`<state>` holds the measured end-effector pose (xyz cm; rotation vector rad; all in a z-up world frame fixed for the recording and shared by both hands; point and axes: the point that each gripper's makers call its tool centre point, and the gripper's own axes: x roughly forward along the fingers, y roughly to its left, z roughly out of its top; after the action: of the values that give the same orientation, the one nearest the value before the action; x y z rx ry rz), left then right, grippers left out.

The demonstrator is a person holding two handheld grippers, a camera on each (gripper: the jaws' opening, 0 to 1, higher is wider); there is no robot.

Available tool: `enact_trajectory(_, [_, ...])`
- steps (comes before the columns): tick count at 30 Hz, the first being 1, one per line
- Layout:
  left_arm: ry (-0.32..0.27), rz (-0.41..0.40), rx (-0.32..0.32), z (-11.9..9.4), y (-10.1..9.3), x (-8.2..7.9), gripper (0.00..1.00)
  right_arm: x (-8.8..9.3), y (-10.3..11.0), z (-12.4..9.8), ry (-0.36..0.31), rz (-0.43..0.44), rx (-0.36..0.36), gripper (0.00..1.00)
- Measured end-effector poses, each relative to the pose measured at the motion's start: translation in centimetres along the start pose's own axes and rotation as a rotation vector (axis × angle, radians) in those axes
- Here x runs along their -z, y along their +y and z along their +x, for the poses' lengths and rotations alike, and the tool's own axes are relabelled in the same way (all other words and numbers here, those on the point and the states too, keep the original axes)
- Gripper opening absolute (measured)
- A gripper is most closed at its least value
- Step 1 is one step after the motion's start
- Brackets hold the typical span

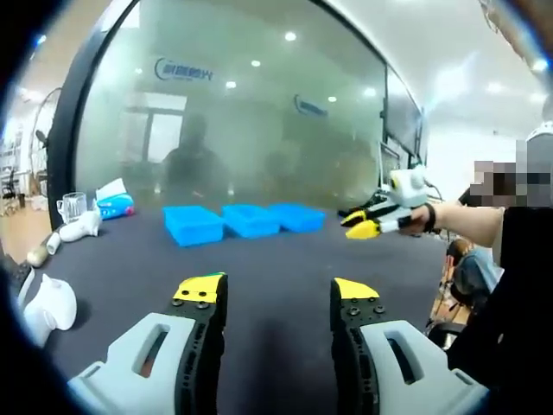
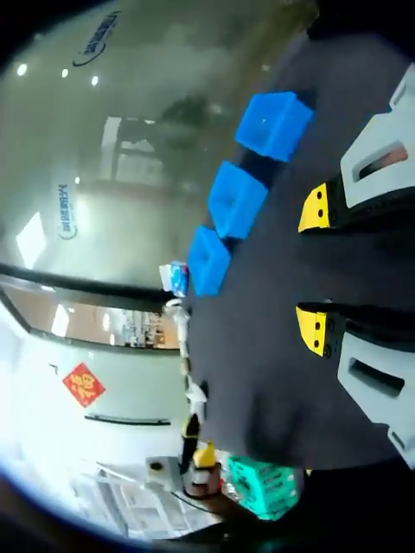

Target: Sort the screws, nuts, and washers into the corresponding bins

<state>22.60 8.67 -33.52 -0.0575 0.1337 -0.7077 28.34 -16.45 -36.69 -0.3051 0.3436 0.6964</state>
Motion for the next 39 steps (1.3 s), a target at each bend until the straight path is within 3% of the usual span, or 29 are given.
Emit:
enact_trajectory(6, [0.024, 0.011, 0.028, 0.1, -0.6, 0.6, 0.47, 1.6, 2.6, -1.3, 0.081, -0.060, -0.093, 0.28])
enact_trajectory(15, [0.033, 0.009, 0.039, -0.1, -0.7, 1.0, 0.47, 1.9, 3.6, -0.6, 0.193, -0.077, -0.176, 0.28])
enact_trajectory(25, [0.001, -0.002, -0.001, -0.6, 0.5, 0.4, 0.47, 2.3, 3.8, 2.1, 0.302, -0.166, -0.231, 0.27])
enact_trajectory(35, [-0.003, -0.023, -0.015, -0.7, 1.2, 0.9, 0.47, 2.5, 3.4, 5.1, 0.383, -0.144, -0.268, 0.22])
enact_trajectory(39, [0.000, -0.024, -0.021, -0.8, 1.5, 1.1, 0.47, 2.9, 2.9, 6.2, 0.406, -0.093, -0.256, 0.19])
